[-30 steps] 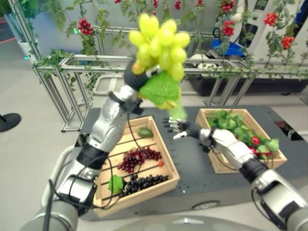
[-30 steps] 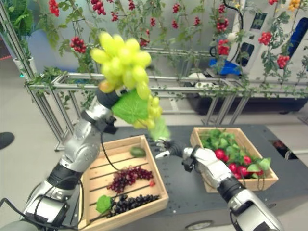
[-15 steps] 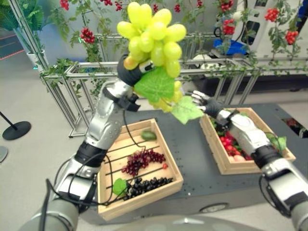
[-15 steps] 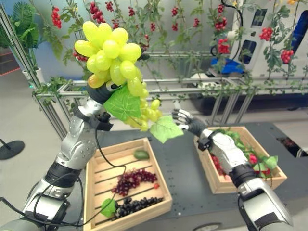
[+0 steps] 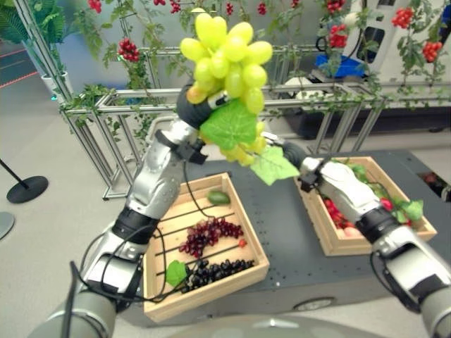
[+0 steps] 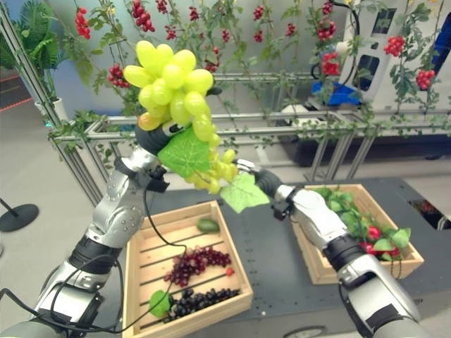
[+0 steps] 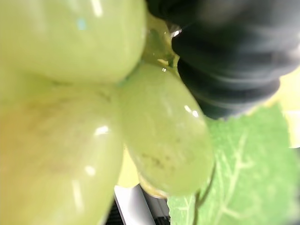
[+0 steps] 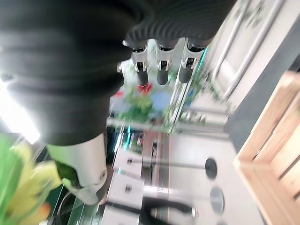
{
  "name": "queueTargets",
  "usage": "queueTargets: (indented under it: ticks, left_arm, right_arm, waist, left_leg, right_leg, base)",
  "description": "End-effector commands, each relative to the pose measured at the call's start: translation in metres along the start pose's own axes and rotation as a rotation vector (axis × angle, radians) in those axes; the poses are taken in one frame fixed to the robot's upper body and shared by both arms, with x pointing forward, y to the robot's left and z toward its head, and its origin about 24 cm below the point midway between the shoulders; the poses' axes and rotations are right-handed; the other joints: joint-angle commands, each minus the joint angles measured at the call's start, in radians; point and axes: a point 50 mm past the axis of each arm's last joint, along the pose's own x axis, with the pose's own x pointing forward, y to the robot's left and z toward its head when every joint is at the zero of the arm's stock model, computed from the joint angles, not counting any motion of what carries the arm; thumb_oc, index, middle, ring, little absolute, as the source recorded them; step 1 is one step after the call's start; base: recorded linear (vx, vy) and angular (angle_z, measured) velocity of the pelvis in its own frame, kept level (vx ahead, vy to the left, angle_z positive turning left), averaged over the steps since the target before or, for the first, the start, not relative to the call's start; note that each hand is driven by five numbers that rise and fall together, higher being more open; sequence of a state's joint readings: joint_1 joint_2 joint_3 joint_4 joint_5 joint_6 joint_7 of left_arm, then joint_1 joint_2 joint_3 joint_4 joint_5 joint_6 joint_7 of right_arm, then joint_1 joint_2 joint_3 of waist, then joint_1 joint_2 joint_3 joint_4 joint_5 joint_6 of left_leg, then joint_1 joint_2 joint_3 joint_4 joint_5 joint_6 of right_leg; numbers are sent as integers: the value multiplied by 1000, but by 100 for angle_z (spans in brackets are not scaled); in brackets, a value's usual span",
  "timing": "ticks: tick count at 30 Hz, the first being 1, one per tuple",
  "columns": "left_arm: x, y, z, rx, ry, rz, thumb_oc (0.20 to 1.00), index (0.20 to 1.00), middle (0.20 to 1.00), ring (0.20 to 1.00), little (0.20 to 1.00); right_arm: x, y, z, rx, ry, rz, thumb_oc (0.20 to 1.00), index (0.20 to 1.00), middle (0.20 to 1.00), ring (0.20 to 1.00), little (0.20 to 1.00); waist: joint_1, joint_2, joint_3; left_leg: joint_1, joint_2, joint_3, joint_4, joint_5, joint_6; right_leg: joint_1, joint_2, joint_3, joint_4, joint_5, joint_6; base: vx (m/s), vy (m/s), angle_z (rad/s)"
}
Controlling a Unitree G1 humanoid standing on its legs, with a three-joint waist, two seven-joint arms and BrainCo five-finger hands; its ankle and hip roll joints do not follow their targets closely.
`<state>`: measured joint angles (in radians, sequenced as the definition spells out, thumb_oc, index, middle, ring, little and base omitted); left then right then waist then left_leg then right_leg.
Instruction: Pick up the fruits from the basket on one side to the basket on the other side
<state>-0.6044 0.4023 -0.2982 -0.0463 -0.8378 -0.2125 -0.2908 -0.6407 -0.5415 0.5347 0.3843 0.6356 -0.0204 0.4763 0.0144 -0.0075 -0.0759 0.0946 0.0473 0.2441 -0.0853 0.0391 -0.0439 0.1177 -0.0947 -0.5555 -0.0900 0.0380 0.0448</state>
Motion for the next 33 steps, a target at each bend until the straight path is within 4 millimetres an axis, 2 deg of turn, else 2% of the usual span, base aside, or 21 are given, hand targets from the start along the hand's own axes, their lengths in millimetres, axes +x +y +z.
queueTargets:
  ticks: [1,11,19,26,33]
  left_arm:
    - [7,2,-6,62,40,-13,200,200,200,200,200]
    - [-2,2,-25,111,164,-39,200,200,200,200,200]
    - [-13,6,-28,108,184,-10,200,200,200,200,200]
    - [-20,10,-29,114,193,14,200,200,200,200,200]
    - [-33,18,-31,125,214,63,200,200,200,200,200]
  right_arm:
    - [24,14,39,-95,-108,121,1000,1000,1000,1000,1000]
    - [41,51,33,-74,-109,271,1000,1000,1000,1000,1000]
    - [45,60,31,-49,-120,303,1000,1000,1000,1000,1000]
    - [43,60,33,-58,-128,309,1000,1000,1000,1000,1000]
    - [33,46,39,-50,-166,250,1000,1000,1000,1000,1000]
  waist:
    - [17,-60,-60]
    - [17,-60,-55]
    - [18,-61,-53]
    - [20,-61,-49]
    - [19,-61,-46]
  left_leg:
    - [-45,-6,27,40,-15,-14]
    - [-44,0,30,45,-16,-13]
    - [-43,2,31,47,-15,-13]
    - [-43,3,33,50,-16,-14]
    - [-39,2,35,52,-20,-12]
  right_leg:
    - [-29,-74,1,30,20,80]
    - [-31,-71,14,30,17,74]
    - [-30,-70,19,28,17,72]
    - [-29,-72,18,28,17,72]
    - [-25,-74,19,29,16,74]
  base:
    - [0,0,0]
    - [0,0,0]
    - [0,0,0]
    - [0,0,0]
    - [0,0,0]
